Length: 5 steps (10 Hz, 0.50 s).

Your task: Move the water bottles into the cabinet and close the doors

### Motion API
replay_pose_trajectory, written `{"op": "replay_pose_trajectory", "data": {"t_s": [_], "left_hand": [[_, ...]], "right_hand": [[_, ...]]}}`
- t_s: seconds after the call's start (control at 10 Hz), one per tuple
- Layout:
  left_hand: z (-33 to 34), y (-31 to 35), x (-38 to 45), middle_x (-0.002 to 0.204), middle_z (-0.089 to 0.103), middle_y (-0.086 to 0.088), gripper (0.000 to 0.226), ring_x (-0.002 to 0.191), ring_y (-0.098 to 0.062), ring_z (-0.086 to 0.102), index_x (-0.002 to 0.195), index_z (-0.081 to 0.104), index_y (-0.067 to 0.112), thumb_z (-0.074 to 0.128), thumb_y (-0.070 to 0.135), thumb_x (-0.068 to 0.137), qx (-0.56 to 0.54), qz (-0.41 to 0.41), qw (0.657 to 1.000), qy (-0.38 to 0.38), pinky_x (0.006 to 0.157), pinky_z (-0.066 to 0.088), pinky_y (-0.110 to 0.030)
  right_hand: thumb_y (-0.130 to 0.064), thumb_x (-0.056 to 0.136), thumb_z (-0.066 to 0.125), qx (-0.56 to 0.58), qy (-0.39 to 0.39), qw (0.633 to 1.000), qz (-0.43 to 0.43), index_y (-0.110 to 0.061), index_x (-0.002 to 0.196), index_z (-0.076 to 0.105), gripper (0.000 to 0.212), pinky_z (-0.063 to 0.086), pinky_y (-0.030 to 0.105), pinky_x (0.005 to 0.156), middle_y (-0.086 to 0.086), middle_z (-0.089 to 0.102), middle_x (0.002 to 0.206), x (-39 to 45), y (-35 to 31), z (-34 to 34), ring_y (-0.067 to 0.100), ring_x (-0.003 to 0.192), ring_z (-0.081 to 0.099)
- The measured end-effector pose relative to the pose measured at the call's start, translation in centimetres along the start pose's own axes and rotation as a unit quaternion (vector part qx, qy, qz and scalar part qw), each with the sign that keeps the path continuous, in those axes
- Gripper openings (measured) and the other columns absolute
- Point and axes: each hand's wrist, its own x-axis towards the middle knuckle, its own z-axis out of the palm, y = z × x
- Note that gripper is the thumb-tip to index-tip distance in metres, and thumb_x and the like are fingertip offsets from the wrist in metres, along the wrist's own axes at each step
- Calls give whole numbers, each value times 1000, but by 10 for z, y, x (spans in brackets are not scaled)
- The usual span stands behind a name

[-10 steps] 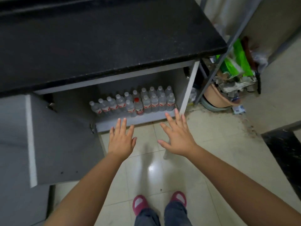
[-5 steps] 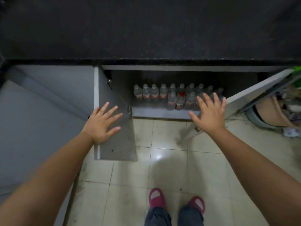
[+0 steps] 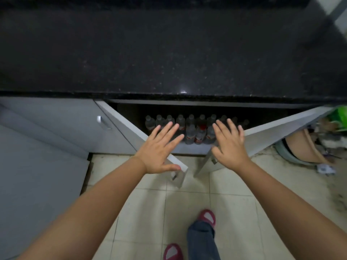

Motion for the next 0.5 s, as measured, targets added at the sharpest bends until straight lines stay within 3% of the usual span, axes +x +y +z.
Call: {"op": "replay_pose_trajectory", "data": {"t_s": [0.1, 0.2, 0.3, 0.4, 0.5], "left_hand": [[3, 2, 33, 141, 46, -22, 88, 143, -29, 5, 134, 30, 6, -5, 70, 85, 27, -24, 999, 28, 117, -13, -34], [11, 1, 57, 150, 28, -20, 90, 144, -19, -27, 139, 25, 3, -6, 68, 85, 53, -71, 992, 88, 117, -18, -35], [24, -4, 77, 156, -26, -12, 87, 143, -18, -30, 147, -15, 8, -9, 68, 85, 88, -96, 975, 180, 117, -21, -35], [24, -2, 100, 153, -34, -6, 79, 143, -17, -29, 144, -23, 9, -8, 63, 89, 84, -125, 970, 193, 117, -21, -37], [29, 4, 120, 153, -33, -4, 73, 143, -16, -28, 145, -22, 11, 4, 57, 94, 103, -157, 947, 262, 117, -20, -36]], "right_hand": [[-35, 72, 23, -60, 73, 994, -55, -5, 136, 40, 73, 9, 39, 111, 15, 48, 143, 10, 10, 10, 31, 139, 30], [-30, 85, 32, -47, 119, 989, -76, -4, 129, 37, 51, 4, 34, 116, 20, 57, 133, 19, 17, 16, 29, 129, 30], [-29, 99, 12, -24, 147, 983, -110, -4, 128, 37, 45, -12, 27, 119, 19, 58, 132, 30, 25, 14, 28, 128, 31], [-27, 88, 32, -50, 124, 984, -115, -6, 129, 37, 47, -15, 30, 119, 15, 48, 141, 42, 39, 11, 26, 143, 13], [-26, 94, 24, -51, 239, 964, -108, -8, 130, 36, 43, -17, 33, 119, 5, -5, 160, 51, 61, 25, 13, 146, -21]]}}
